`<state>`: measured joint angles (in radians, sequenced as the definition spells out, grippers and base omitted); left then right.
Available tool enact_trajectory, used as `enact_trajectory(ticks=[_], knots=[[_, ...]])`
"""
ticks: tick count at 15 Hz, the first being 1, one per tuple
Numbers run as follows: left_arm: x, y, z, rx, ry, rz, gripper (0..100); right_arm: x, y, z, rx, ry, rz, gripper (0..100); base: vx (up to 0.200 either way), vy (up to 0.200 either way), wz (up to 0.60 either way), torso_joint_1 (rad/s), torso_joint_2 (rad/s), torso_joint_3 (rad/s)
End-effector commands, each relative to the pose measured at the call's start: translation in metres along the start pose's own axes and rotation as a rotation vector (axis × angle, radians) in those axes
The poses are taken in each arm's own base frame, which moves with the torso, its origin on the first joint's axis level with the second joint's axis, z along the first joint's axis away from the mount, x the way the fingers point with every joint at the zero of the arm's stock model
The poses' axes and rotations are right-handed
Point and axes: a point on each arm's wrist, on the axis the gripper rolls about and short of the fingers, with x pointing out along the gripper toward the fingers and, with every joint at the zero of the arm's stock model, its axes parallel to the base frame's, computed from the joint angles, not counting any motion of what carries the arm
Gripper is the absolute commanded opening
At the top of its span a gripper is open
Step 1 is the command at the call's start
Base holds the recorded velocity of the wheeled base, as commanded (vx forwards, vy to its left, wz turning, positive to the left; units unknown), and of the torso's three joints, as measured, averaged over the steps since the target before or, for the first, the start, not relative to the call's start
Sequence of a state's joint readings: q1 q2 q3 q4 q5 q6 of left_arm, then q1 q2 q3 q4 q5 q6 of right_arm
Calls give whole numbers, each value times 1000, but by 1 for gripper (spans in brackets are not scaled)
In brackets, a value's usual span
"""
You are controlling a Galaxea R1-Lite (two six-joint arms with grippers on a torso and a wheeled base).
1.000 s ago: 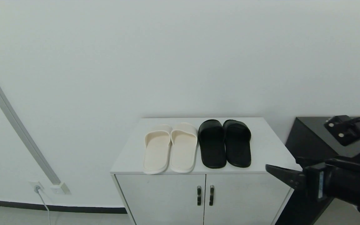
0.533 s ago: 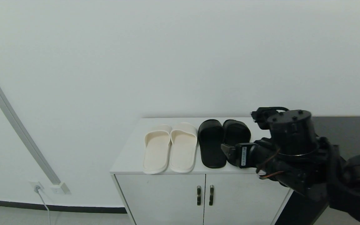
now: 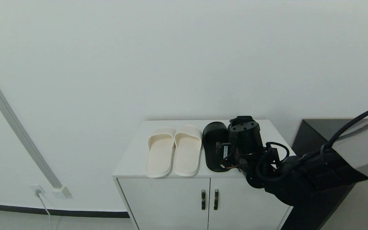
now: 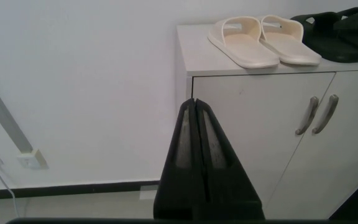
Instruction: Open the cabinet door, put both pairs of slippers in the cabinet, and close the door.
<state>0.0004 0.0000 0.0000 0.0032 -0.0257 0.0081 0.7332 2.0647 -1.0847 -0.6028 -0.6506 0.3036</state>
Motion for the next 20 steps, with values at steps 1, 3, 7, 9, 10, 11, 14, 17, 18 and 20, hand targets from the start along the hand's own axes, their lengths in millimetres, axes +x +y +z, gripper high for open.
enact_trajectory(ticks=[1,3,7,9,10,11,14,17,18,20], knots=[[0,0,0,0,0,-1,0,26,1,-12,-32,-13,-31,100,0,0,0,0,0,0],[0,0,0,0,0,1,0,39,1,-11,-67,-68,-31,100,0,0,0,0,0,0],[0,0,0,0,0,1,0,67,4,-10,-76,-105,-50,100,0,0,0,0,0,0],[0,0,0,0,0,1,0,78,3,-9,-69,-110,-64,100,0,0,0,0,0,0],[0,0,0,0,0,1,0,82,1,-5,-59,-121,-72,100,0,0,0,0,0,0],[0,0,0,0,0,-1,0,84,0,-2,-53,-128,-75,100,0,0,0,0,0,0],[0,0,0,0,0,1,0,86,-2,3,-53,-123,-85,100,0,0,0,0,0,0],[0,0,0,0,0,1,0,86,-2,4,-52,-124,-85,0,0,0,0,0,0,0],[0,0,0,0,0,1,0,86,-3,3,-53,-123,-85,0,0,0,0,0,0,0],[0,0,0,0,0,1,0,86,-3,3,-53,-123,-85,0,0,0,0,0,0,0]])
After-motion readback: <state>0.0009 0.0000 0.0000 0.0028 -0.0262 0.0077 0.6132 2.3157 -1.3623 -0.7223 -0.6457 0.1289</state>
